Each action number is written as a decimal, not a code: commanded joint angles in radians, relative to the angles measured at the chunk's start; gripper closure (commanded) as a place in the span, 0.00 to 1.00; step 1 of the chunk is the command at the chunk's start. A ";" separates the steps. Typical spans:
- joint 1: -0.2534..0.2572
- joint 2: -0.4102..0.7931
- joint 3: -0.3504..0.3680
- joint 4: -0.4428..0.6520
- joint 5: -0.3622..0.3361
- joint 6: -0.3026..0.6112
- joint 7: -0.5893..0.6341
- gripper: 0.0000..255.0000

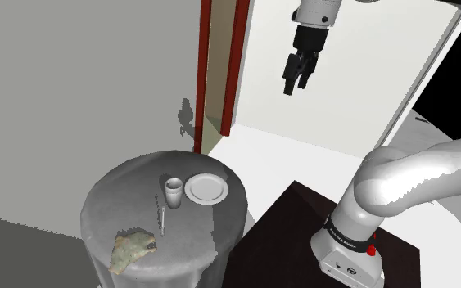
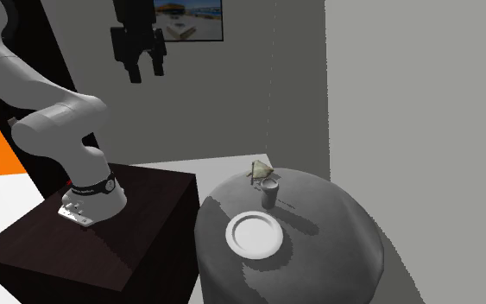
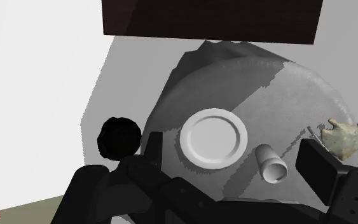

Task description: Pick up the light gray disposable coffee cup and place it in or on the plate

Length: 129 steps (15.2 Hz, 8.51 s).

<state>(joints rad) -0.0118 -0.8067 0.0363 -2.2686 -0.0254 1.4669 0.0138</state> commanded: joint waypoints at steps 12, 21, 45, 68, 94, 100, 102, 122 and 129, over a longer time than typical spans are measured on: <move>0.021 0.260 0.103 -0.088 0.044 0.314 0.112 0.00; 0.027 0.562 0.181 -0.041 0.028 0.540 0.213 0.00; 0.162 1.481 0.189 0.571 -0.191 0.745 0.469 0.00; 0.168 1.541 0.175 0.558 -0.208 0.816 0.480 1.00; 0.027 1.237 0.185 0.355 -0.148 0.729 0.323 1.00; -0.067 1.138 0.155 0.245 -0.132 0.752 0.200 1.00; -0.065 1.155 0.153 0.240 -0.138 0.774 0.205 1.00; -0.044 1.331 0.122 0.238 -0.193 0.947 0.249 1.00; -0.044 1.331 0.122 0.238 -0.193 0.947 0.249 0.00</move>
<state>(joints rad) -0.0559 0.5242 0.1582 -2.0304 -0.2185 2.4137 0.2628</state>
